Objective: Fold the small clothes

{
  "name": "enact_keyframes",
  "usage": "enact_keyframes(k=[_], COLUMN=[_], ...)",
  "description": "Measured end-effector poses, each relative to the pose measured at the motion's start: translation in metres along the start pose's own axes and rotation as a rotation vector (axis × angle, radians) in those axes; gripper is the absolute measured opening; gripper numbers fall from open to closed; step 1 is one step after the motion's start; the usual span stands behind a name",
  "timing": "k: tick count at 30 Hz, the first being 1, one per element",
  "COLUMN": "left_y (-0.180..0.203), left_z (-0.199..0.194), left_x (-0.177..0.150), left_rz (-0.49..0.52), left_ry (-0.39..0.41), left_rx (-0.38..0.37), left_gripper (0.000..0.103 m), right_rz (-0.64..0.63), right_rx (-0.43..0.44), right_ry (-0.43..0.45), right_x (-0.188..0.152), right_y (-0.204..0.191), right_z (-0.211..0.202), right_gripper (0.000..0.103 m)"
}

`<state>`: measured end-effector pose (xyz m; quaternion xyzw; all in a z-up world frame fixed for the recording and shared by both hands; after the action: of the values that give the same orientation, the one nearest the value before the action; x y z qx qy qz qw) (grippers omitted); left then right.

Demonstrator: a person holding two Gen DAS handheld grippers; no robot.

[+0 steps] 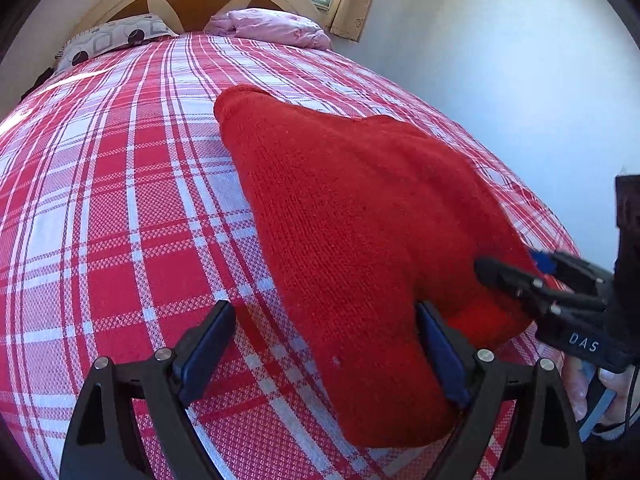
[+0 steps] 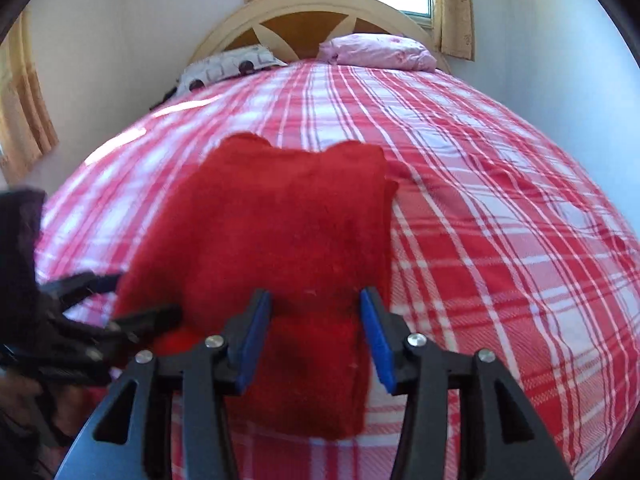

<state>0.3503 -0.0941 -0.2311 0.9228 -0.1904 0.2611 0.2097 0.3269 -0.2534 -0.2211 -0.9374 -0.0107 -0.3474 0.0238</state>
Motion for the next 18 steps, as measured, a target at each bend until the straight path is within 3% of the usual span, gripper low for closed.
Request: enact_keyframes(k=[2, 4, 7, 13, 16, 18], left_y=[-0.003, -0.004, -0.004, -0.004, -0.004, -0.004], left_z=[0.000, -0.001, -0.001, -0.001, -0.001, -0.002], left_x=[0.000, -0.001, 0.000, 0.000, -0.001, -0.001], left_rz=[-0.008, -0.013, -0.013, -0.013, -0.015, -0.016], left_ry=[0.005, 0.007, 0.007, 0.007, 0.007, 0.008], left_rx=[-0.004, -0.005, -0.004, -0.003, -0.005, -0.005], left_gripper=[0.091, 0.091, 0.091, 0.092, 0.092, 0.092], right_rz=[0.041, 0.080, 0.038, -0.097, -0.189, -0.215], right_rx=[0.049, 0.067, 0.000, -0.021, -0.066, -0.073], right_ry=[-0.050, -0.023, 0.045, 0.128, 0.138, 0.107], right_x=[-0.005, -0.007, -0.009, -0.013, -0.020, -0.024], right_y=[0.011, 0.018, 0.011, -0.024, -0.042, -0.046], right_z=[0.007, -0.002, -0.022, -0.046, -0.042, -0.032], right_gripper=[0.058, 0.058, 0.058, 0.058, 0.045, 0.029])
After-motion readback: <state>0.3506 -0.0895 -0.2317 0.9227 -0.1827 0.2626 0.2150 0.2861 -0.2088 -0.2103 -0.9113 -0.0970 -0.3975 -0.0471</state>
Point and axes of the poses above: each gripper's, at about its wrist camera, not at the fingertips, and z roughly the way its jaws point, y to its right, x to its top, the point moved 2 cm from there along z, roughly the way its jaws point, and after that the axes turned 8 degrees about -y, right-handed, at the moved point
